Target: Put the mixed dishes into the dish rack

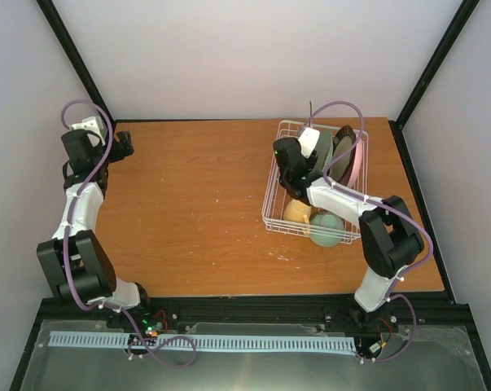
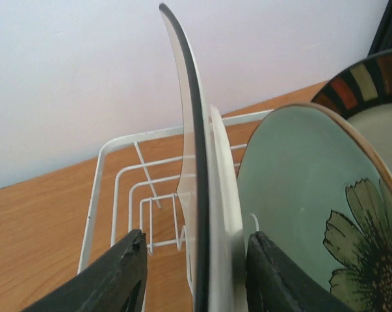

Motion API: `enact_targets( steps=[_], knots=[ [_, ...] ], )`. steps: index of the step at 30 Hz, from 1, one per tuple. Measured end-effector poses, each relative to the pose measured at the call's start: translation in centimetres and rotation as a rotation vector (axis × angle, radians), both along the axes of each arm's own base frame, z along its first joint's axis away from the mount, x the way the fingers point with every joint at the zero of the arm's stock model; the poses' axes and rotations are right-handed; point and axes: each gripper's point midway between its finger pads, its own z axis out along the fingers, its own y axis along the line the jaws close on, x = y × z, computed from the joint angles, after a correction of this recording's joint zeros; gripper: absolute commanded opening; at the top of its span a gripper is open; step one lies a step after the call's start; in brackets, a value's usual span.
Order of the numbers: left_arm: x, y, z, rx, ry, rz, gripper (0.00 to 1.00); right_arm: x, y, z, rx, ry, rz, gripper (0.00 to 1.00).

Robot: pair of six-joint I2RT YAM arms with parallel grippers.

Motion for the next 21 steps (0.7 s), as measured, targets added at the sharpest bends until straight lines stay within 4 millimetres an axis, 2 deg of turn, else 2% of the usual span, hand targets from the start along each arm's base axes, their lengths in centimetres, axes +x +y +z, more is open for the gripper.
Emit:
enact_targets(
  steps=[5,12,16,21],
  knots=[
    [0.0,0.0,-0.1,-0.004,0.002,-0.005,1.0,0.2,0.0,0.7,0.0,-0.018,-0.007,0.58],
    [0.0,0.0,-0.1,-0.006,0.002,-0.007,1.0,-0.7,-0.7,1.6,-0.015,-0.023,-0.008,0.65],
    [0.0,-0.1,-0.1,-0.007,0.001,-0.01,1.0,-1.8,-1.6,3.2,-0.017,-0.049,-0.011,0.67],
    [0.0,-0.2,-0.1,-0.013,0.0,-0.016,1.0,-2.8,-2.4,6.3,0.001,-0.117,-0.021,0.67]
  ],
)
